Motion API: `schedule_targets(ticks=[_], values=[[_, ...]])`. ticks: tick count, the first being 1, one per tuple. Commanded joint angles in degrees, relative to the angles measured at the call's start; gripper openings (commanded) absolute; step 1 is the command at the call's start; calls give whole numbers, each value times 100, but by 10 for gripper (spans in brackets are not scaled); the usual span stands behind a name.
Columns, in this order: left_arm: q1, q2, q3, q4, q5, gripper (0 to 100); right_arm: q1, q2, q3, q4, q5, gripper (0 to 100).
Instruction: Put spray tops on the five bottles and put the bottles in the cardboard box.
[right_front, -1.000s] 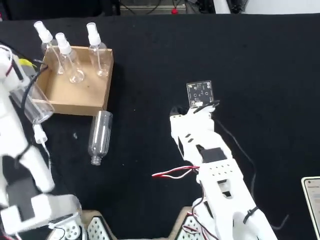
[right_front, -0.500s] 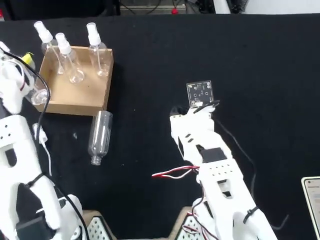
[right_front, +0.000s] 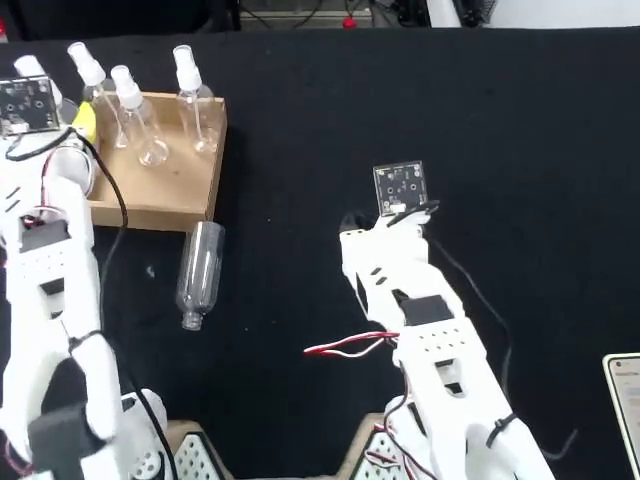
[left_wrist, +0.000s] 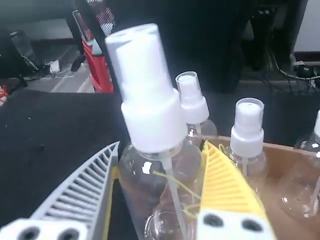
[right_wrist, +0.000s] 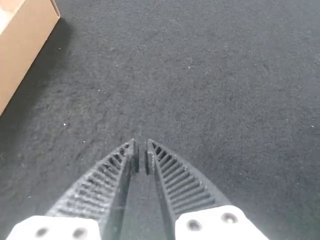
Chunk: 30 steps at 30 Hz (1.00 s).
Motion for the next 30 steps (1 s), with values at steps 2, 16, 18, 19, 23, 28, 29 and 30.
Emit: schedule_targets(ticks=[2, 16, 18, 19, 23, 28, 29, 30], values=[[66, 642, -75, -905, -62, 155, 105, -13, -48, -123, -18, 31], [66, 1934, -84, -2224, -62, 155, 105, -4, -48, -132, -18, 31], [66, 2101, -75, -2338, -62, 155, 105, -4, -48, -132, -18, 31], [66, 2180, -75, -2365, -62, 155, 105, -4, -48, -132, -18, 31], [66, 2365, -84, -2374, 141, 155, 105, -4, -48, -132, -18, 31], [31, 2365, -92, -2338, 677, 155, 105, -4, -48, -141, -18, 31], [31, 2382, -92, -2338, 695, 155, 105, -4, -48, -141, -18, 31], [31, 2382, -84, -2338, 695, 155, 105, -4, -48, -141, -18, 31]])
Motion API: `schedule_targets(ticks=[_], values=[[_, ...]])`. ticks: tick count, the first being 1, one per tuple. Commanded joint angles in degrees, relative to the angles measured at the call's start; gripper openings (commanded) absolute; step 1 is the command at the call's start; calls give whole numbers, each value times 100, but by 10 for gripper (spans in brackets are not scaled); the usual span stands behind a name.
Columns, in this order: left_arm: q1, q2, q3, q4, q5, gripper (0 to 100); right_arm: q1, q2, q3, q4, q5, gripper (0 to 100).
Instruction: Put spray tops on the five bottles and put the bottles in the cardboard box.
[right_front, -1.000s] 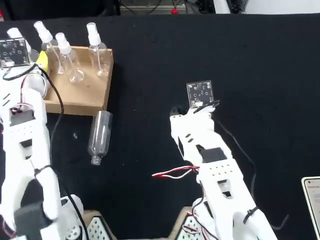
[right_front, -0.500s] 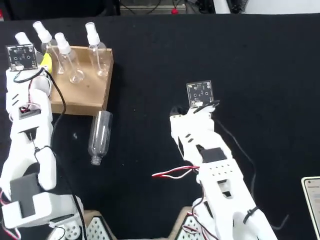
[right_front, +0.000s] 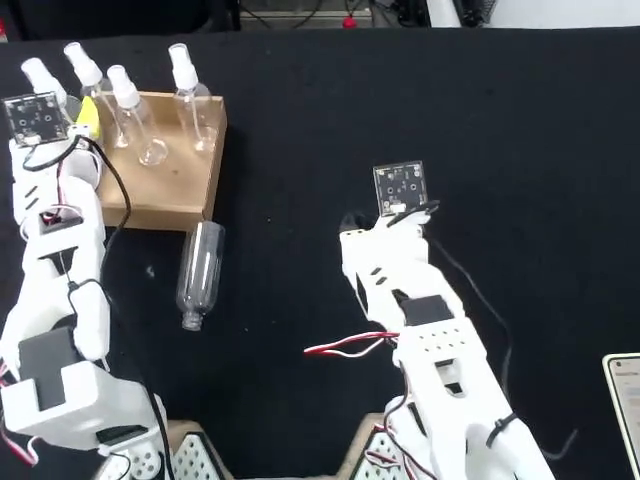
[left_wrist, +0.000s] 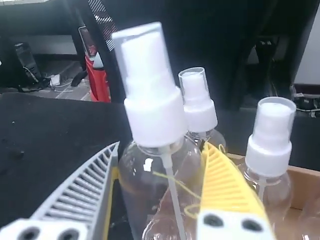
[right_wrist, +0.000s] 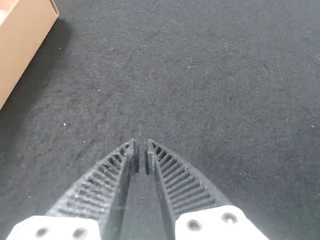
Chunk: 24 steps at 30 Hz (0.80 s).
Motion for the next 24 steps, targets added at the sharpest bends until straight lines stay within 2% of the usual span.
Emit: schedule_targets(ticks=[1, 13, 20, 24], values=[[48, 79, 127, 26, 185, 155, 105, -4, -40, -141, -18, 31], [75, -607, 57, 70, 185, 155, 105, 4, -48, -149, -18, 31], [84, -1284, -4, 1222, 185, 155, 105, 4, -48, -149, -18, 31], [13, -1152, -4, 1292, 185, 155, 105, 4, -48, -149, -18, 31]])
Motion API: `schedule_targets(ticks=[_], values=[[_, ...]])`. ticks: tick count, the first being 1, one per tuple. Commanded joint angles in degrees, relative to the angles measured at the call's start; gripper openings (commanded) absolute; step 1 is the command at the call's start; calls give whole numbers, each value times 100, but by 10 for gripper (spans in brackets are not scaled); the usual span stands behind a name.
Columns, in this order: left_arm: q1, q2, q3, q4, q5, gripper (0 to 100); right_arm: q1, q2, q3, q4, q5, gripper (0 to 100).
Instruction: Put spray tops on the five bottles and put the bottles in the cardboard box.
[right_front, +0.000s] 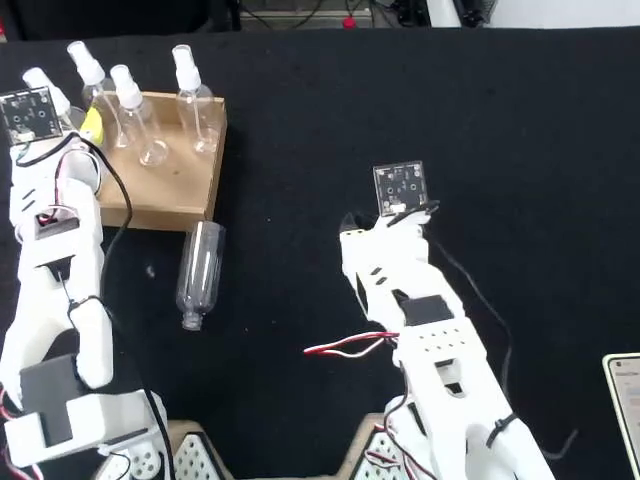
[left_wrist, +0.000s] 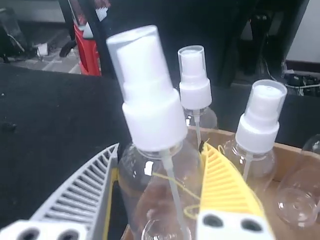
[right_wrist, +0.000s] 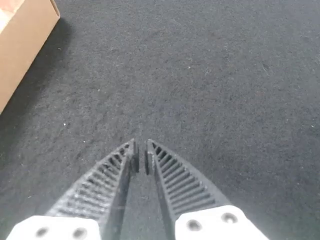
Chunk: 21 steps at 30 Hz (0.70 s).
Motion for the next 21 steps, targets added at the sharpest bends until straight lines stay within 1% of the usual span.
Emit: schedule_targets(ticks=[1, 6, 14, 21], values=[[-13, -123, -198, 70, 44, 155, 105, 4, -48, -149, -18, 31], [-22, 211, -224, 70, 44, 155, 105, 4, -48, -149, -18, 31], [-66, 993, -840, 70, 35, 155, 105, 4, -48, -149, -18, 31], [-84, 1178, -980, 70, -53, 158, 105, 4, -48, -149, -18, 31]])
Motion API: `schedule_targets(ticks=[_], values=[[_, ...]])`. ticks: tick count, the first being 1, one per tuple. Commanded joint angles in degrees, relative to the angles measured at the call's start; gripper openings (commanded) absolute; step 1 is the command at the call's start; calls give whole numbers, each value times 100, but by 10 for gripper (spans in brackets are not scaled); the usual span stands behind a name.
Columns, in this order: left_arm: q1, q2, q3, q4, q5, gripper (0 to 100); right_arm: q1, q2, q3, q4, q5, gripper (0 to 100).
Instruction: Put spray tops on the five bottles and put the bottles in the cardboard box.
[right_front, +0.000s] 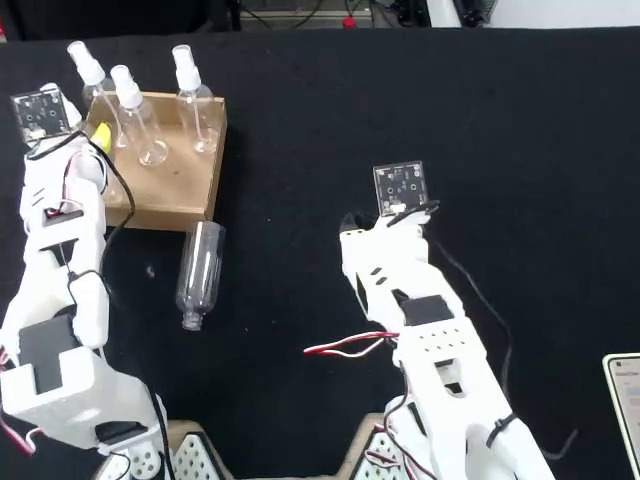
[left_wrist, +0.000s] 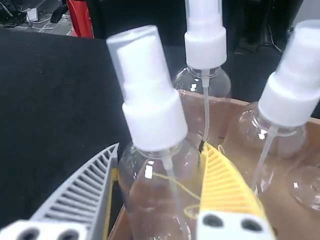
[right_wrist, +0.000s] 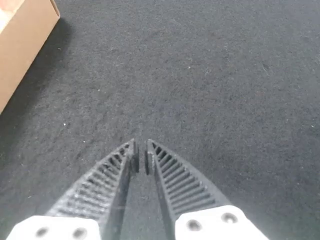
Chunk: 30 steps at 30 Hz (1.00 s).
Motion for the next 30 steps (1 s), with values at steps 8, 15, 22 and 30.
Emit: schedule_targets(ticks=[8, 15, 22, 30], values=[[-75, 9, -330, 26, -923, 155, 105, 4, -48, -149, -18, 31], [-66, 18, -321, 53, -914, 155, 105, -4, -48, -141, -18, 31], [-57, 18, -224, 62, -756, 160, 105, -4, -48, -149, -18, 31], [-66, 18, -233, 62, -668, 161, 105, 13, -40, -149, -18, 31]])
